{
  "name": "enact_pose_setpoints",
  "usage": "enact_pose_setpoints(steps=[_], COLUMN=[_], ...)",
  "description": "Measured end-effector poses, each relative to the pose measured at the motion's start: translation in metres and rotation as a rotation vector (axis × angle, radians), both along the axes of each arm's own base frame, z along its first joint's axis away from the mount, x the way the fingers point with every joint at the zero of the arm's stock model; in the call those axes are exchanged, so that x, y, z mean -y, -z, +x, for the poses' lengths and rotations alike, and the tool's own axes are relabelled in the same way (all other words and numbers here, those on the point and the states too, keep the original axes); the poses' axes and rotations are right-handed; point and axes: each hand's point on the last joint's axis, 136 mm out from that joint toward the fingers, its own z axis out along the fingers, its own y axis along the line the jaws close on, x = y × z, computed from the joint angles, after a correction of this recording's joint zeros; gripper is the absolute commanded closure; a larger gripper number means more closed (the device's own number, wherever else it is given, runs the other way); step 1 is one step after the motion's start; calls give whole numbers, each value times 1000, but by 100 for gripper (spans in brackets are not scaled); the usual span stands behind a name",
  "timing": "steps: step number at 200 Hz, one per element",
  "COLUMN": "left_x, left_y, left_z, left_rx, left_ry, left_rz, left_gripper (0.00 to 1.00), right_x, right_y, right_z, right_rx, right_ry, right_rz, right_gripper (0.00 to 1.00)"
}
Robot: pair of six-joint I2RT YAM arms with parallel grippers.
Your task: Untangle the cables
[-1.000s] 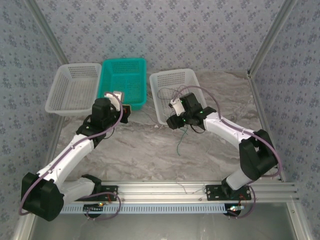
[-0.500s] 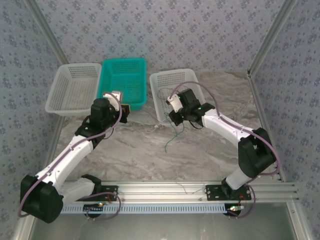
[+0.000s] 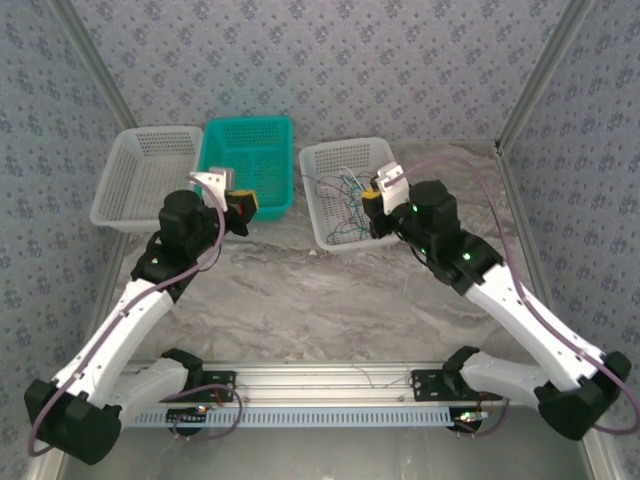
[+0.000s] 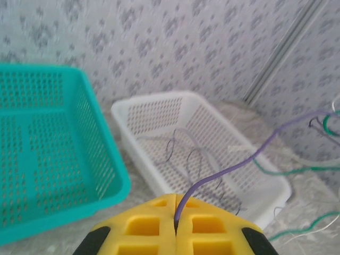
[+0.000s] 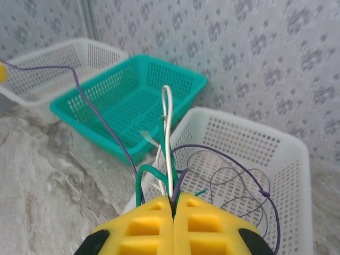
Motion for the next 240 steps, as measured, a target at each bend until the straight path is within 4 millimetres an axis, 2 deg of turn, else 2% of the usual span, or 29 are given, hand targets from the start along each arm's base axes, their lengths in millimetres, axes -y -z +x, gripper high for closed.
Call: enact_pose_setpoints(steps=[16, 33, 47, 70, 84, 112, 145, 163, 180, 186, 198, 205, 212, 221, 240], left_x=[-2, -8, -15, -28, -38, -59, -59, -64, -63, -71, -105, -120, -127, -126, -112], left_y=[-22, -35, -39, -37, -33, -24, -5, 4, 15, 17, 9, 3, -4, -12, -27], left_z=[-5, -7, -6, -3, 0, 8, 1, -2, -9, -7, 2, 5, 6, 5, 5], left_rx=[38, 50, 40, 11, -11, -59, -141, -187, -238, -248, -225, -206, -186, -155, -95], left_ry=[0, -27, -68, -135, -173, -246, -203, -195, -162, -193, -334, -393, -424, -418, -343], left_rz=[-20, -19, -4, 33, 57, 87, 108, 112, 119, 125, 122, 117, 107, 90, 41], left_gripper=[100, 100, 100, 100, 100, 100, 100, 100, 100, 100, 100, 100, 100, 100, 100], right_x=[12, 41, 70, 120, 147, 196, 228, 246, 250, 258, 281, 286, 284, 281, 277], right_y=[-10, -11, -3, 21, 43, 98, 151, 194, 238, 252, 286, 303, 313, 316, 301], right_z=[-21, -40, -50, -62, -66, -71, -60, -50, -45, -49, -70, -81, -89, -92, -82], right_rx=[29, 38, 32, -19, -69, -181, -334, -502, -664, -697, -774, -828, -871, -898, -871], right_ry=[29, 112, 211, 415, 553, 859, 1089, 1184, 1189, 1225, 1363, 1409, 1421, 1418, 1358], right_rz=[27, 71, 101, 143, 152, 161, 287, 406, 552, 574, 599, 601, 601, 602, 619], right_gripper=[100, 100, 100, 100, 100, 100, 100, 100, 85, 83, 79, 76, 71, 65, 52])
